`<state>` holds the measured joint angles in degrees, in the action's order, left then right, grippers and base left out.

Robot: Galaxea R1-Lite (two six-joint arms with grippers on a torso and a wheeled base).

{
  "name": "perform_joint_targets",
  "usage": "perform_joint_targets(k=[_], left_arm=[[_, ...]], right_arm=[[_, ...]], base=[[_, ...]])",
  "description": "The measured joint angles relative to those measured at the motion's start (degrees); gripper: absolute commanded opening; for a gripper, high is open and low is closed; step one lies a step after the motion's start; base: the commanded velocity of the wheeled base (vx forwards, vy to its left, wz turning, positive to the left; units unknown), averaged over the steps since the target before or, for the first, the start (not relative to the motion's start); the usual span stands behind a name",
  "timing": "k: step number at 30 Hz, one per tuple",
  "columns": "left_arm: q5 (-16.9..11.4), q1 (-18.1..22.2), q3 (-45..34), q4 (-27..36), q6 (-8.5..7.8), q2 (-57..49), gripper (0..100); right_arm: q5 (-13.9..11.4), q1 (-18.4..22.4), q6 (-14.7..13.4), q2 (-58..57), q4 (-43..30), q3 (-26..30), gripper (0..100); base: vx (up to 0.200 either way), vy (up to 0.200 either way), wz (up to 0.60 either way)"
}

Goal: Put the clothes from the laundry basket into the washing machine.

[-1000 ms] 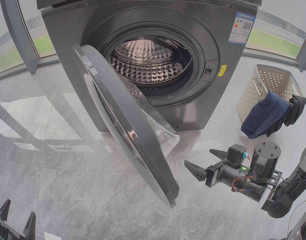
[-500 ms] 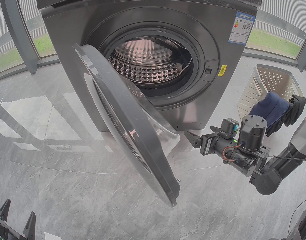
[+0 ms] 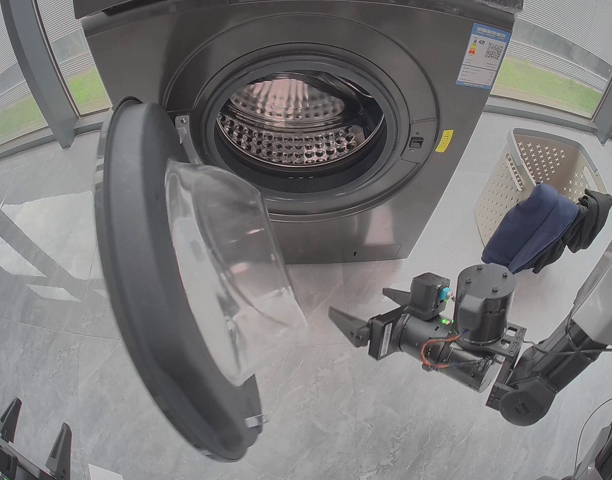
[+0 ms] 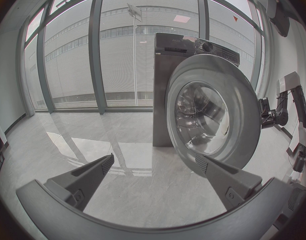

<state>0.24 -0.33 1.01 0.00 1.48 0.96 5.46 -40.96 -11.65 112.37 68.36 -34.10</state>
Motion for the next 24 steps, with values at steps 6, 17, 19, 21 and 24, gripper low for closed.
perform_joint_targets(k=[6,17,19,21,24], left_arm=[[0.0,0.0,0.0,0.0,0.02,0.0,100],[0.0,0.0,0.0,0.0,0.05,0.0,100],[0.0,0.0,0.0,0.0,0.05,0.0,100],[0.0,0.0,0.0,0.0,0.05,0.0,100],[0.0,0.0,0.0,0.0,0.07,0.0,100]], right_arm=[[0.2,-1.3,-0.4,-0.5,0.1,0.0,100],[0.3,-1.2,-0.4,3.7,-0.2,-9.1,100],[0.2,-1.2,-0.4,4.9,-0.5,-11.6,100],[0.2,-1.3,-0.4,6.0,-0.8,-14.0,100],[0.1,-1.5,-0.4,8.0,-1.5,-18.4,100]], base=[[-0.100,0.000,0.00],[-0.109,0.000,0.00],[0.000,0.000,0.00],[0.000,0.000,0.00],[0.000,0.000,0.00]])
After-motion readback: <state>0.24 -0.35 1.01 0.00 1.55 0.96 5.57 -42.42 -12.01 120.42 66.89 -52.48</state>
